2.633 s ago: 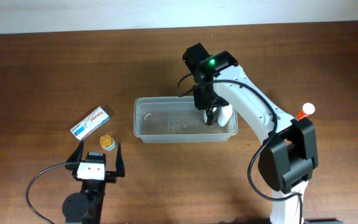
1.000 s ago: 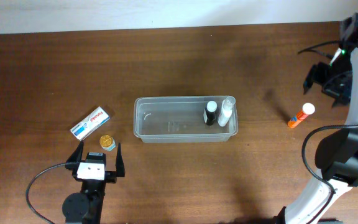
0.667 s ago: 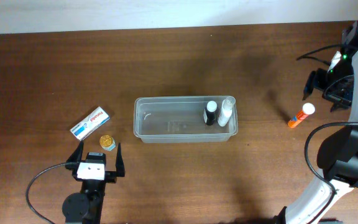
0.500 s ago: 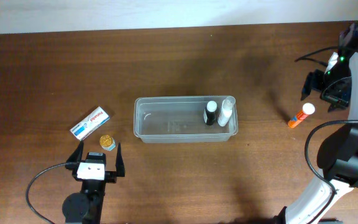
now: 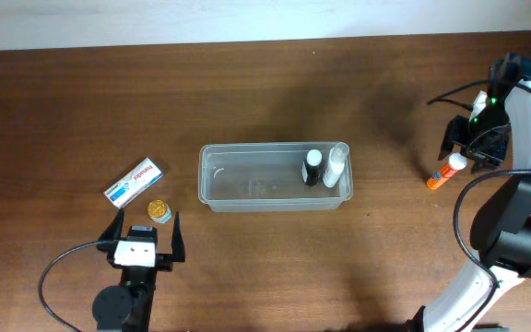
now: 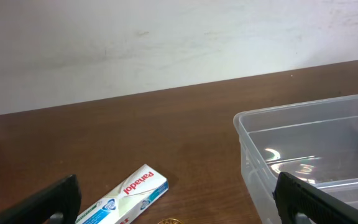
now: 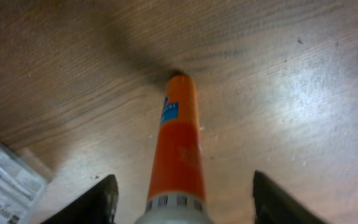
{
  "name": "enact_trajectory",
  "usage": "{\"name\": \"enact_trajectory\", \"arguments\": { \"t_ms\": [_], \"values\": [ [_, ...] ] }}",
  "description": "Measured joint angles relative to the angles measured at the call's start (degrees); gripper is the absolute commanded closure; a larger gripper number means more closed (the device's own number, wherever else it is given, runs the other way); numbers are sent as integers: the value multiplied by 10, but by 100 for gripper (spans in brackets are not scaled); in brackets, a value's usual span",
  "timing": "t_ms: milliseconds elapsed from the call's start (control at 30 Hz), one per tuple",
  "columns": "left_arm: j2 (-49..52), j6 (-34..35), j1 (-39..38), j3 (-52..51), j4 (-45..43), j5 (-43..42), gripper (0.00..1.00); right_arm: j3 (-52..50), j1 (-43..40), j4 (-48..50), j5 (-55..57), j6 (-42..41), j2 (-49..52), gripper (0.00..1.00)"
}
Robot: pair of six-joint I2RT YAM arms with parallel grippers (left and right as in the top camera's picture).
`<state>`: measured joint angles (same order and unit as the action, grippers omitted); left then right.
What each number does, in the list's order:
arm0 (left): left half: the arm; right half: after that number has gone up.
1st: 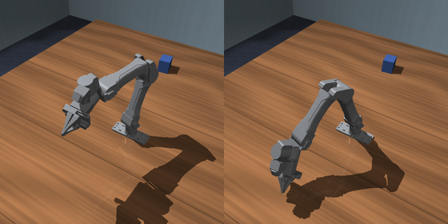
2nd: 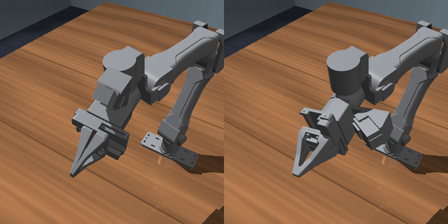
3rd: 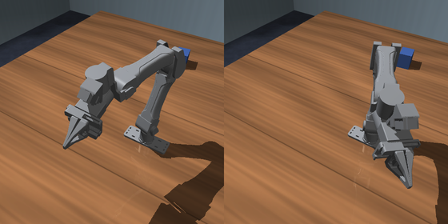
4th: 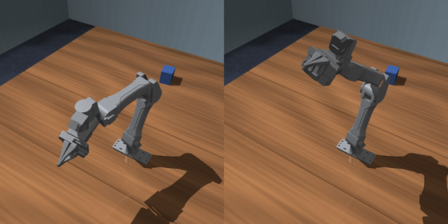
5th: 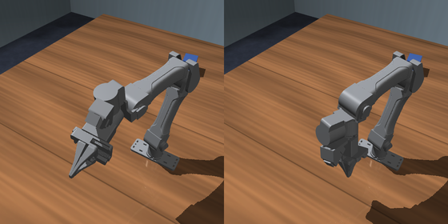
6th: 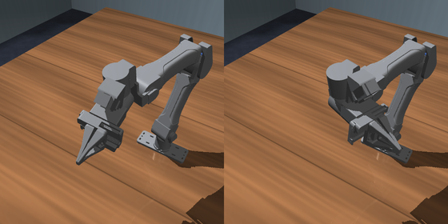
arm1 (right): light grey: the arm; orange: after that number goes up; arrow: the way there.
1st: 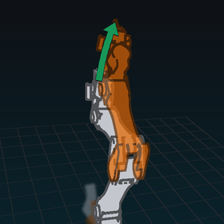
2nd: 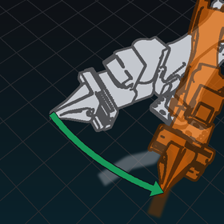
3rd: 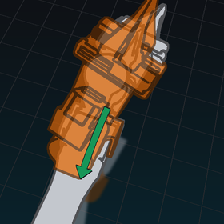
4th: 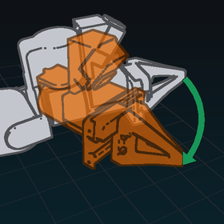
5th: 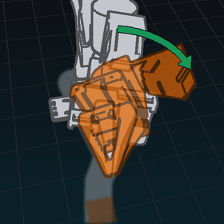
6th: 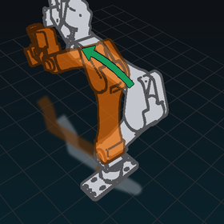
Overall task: Pack container
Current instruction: 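Lower the right gripper over the orange tube and grasp it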
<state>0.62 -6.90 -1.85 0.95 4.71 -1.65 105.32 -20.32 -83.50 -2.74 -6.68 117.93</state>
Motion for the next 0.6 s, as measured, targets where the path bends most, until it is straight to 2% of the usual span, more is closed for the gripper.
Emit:
{"name": "enact_trajectory", "arguments": {
  "t_ms": [167,500,600],
  "values": [
    [0,0,0,0,0,0,0,-28,1,19,0,1,0,46],
    [0,0,0,0,0,0,0,-49,12,41,1,5,0,75],
    [0,0,0,0,0,0,0,-49,12,43,1,4,0,79]
  ]
}}
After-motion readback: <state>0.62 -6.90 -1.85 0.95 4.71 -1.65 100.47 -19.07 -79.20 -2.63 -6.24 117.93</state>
